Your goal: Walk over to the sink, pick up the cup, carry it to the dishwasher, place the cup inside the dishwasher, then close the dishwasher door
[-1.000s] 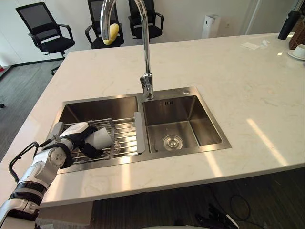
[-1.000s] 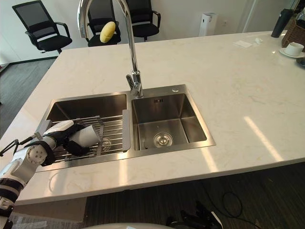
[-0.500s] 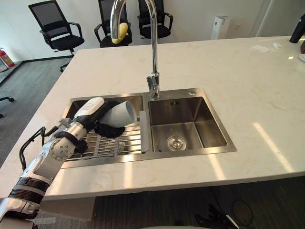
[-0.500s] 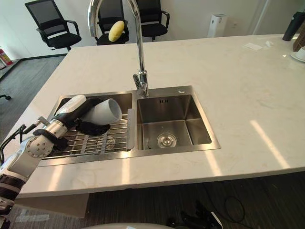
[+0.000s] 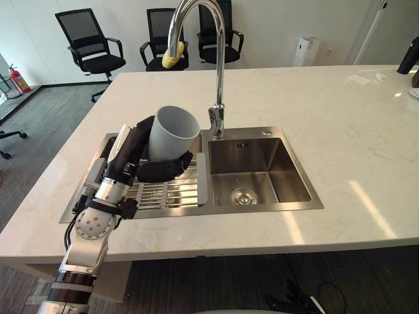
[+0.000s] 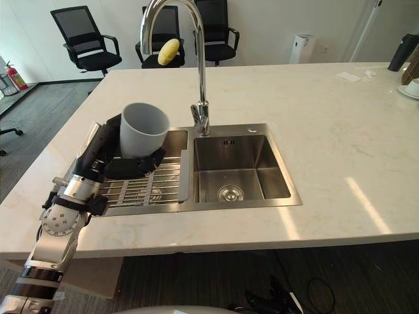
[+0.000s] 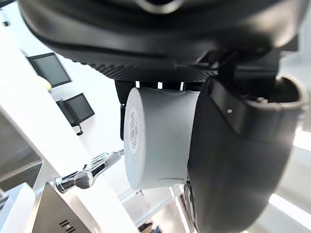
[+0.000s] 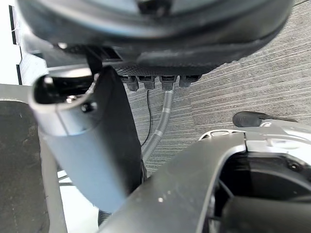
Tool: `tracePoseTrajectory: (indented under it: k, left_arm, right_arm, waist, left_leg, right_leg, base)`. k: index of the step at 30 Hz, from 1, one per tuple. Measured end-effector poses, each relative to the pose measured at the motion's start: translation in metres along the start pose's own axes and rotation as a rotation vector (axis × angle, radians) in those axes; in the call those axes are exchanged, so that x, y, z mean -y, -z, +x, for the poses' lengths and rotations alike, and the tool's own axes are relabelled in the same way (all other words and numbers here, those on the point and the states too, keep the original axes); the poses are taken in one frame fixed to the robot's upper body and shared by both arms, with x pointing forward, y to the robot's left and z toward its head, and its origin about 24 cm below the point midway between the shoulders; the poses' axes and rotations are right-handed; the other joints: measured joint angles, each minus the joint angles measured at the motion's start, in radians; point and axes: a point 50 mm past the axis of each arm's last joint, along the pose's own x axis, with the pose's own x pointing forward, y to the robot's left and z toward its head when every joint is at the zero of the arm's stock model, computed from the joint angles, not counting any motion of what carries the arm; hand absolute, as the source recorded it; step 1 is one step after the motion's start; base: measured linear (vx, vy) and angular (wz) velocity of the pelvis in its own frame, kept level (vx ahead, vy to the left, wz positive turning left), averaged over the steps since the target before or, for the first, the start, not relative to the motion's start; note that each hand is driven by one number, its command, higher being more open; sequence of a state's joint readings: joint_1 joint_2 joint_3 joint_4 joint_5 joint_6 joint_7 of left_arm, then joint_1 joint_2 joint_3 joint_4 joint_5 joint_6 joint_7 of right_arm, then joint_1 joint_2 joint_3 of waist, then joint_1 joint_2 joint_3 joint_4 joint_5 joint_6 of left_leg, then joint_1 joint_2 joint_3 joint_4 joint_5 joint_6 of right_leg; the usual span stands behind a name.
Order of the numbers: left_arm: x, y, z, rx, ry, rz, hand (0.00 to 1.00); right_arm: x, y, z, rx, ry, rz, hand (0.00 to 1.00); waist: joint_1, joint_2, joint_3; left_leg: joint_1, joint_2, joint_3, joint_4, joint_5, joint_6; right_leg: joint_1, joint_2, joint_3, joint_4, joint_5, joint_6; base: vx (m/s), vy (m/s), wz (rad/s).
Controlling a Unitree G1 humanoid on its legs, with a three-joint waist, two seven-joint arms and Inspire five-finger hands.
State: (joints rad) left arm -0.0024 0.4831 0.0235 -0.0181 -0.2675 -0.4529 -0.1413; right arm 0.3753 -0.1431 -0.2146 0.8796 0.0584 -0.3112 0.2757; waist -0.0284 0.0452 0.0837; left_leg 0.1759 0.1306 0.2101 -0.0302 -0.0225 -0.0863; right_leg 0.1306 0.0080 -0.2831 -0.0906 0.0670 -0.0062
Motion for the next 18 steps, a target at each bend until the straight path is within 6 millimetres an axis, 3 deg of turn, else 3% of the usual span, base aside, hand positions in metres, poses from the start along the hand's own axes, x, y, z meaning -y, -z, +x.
tracePoseTrajectory:
  k: [8, 18]
  left_arm:
    - [0.011, 0.02, -0.046, -0.115, -0.083, -0.214, 0.0]
    - [0.014, 0.022, -0.064, -0.128, -0.123, -0.279, 0.0]
  right_arm:
    - [-0.006, 0.001, 0.001, 0.004, 0.011, 0.031, 1.0]
    - [-0.007, 0.0, 0.003, 0.008, 0.011, 0.03, 1.0]
  waist:
    - [0.016, -0.01, -0.005]
    - [0.015, -0.01, -0.007]
  left_leg:
    - [0.002, -0.001, 0.0, -0.001, -0.005, 0.002]
    - [0.009, 0.0, 0.042, 0.001, -0.019, 0.002]
  right_leg:
    - [0.003, -0.002, 0.002, 0.001, 0.0, -0.001]
    - [-0.011, 0.002, 0.041, 0.004, 0.0, 0.0]
  base:
    - [0.04, 0.031, 0.01]
    - [0.03, 0.027, -0.12]
